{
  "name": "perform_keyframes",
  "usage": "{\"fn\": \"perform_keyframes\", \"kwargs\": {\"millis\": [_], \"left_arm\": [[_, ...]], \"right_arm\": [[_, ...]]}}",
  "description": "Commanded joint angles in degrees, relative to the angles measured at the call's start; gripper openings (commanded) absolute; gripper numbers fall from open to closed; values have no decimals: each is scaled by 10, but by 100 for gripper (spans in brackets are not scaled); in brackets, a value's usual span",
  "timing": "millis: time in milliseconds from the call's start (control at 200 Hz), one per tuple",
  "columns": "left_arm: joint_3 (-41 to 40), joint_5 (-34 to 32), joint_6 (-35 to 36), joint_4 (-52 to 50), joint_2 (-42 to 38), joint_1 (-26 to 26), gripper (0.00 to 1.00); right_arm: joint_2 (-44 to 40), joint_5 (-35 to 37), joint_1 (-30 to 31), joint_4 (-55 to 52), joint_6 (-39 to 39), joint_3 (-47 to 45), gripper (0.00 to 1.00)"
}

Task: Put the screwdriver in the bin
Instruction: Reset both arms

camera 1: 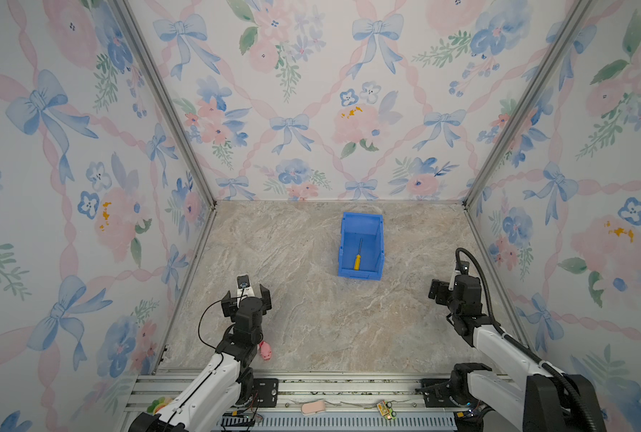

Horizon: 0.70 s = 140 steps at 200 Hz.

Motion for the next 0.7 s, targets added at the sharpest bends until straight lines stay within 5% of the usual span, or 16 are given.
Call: {"fn": "perform_keyframes", "kwargs": {"millis": [0,325,695], "left_arm": [[-7,77,27,109,21,21,98],[25,162,96,292,211,57,98],[72,229,107,439,378,97,98]], "right_arm": [[50,-11,-4,97,-9,33,97],[247,-62,-8,215,-28,128,97],[270,-103,7,367,-62,57,97]]}}
